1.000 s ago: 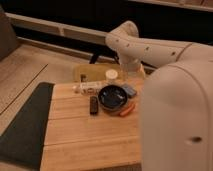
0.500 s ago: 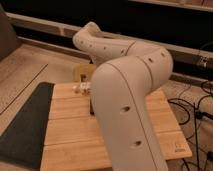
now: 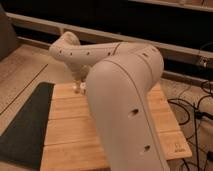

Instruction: Move the arm in a circular motion

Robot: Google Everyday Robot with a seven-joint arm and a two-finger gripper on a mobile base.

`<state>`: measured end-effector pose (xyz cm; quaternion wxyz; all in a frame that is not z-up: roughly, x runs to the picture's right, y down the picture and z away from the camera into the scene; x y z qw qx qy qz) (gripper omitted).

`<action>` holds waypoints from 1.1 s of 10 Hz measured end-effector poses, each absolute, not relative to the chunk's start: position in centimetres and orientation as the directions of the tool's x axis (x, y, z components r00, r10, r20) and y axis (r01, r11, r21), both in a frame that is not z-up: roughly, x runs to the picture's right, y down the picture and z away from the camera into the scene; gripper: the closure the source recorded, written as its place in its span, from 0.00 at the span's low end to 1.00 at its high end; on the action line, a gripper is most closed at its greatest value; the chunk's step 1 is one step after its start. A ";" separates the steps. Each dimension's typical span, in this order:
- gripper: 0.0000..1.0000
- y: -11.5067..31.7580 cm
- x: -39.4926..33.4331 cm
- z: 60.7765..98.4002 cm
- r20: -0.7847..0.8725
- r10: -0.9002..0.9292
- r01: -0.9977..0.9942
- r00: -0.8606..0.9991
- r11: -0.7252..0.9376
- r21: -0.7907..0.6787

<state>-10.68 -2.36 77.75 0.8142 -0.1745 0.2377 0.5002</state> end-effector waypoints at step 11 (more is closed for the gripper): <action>0.35 -1.8 10.8 70.8 -0.529 0.848 -0.952 -0.032 0.135 0.273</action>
